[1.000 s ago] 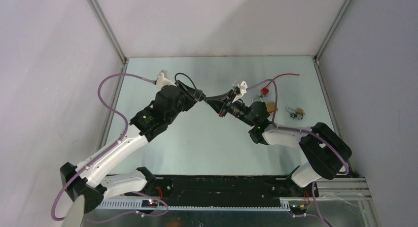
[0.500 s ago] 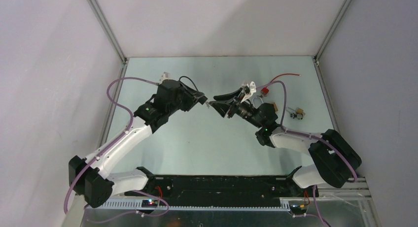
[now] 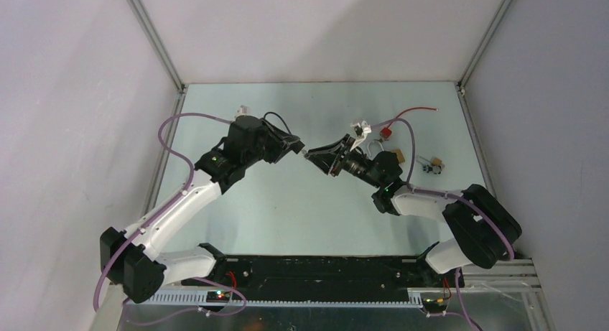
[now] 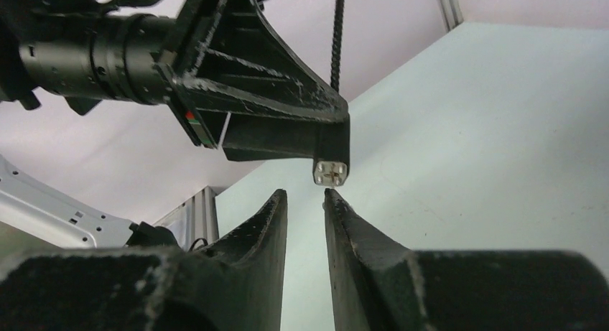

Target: Unlock with the key

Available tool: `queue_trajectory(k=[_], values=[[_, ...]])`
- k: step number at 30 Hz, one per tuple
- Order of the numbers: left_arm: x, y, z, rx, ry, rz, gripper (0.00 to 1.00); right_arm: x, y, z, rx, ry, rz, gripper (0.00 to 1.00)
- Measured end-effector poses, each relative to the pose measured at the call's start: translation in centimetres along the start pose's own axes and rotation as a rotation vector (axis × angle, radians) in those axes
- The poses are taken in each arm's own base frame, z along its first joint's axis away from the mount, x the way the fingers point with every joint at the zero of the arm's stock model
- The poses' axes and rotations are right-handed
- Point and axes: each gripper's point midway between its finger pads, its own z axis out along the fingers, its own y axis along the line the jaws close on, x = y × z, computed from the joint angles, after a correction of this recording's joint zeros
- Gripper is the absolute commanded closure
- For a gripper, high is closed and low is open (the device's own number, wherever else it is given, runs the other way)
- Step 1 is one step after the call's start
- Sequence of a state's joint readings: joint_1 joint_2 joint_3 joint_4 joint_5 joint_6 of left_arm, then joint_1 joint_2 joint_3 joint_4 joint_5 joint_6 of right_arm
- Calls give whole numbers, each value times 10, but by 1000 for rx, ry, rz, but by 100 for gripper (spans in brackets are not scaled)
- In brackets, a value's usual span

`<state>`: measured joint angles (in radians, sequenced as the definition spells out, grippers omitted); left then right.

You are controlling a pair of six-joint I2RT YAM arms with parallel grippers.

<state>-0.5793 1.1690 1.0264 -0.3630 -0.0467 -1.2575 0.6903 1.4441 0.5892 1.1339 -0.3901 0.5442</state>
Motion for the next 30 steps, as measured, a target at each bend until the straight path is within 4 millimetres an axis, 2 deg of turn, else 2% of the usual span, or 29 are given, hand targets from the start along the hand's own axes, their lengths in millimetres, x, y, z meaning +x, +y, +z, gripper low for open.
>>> queue_trajectory(k=[5, 13, 17, 24, 30], values=[[1, 0, 0, 1, 4, 0, 88, 14, -7, 1, 12, 34, 36, 72], [2, 0, 0, 3, 9, 0, 88, 16, -8, 1, 11, 35, 44, 75], [3, -1, -1, 5, 15, 0, 88, 16, -9, 3, 11, 35, 46, 82], [4, -1, -1, 6, 19, 2, 88, 17, -10, 5, 14, 39, 49, 100], [5, -1, -1, 6, 18, 5, 89, 18, -11, 5, 14, 40, 49, 100]])
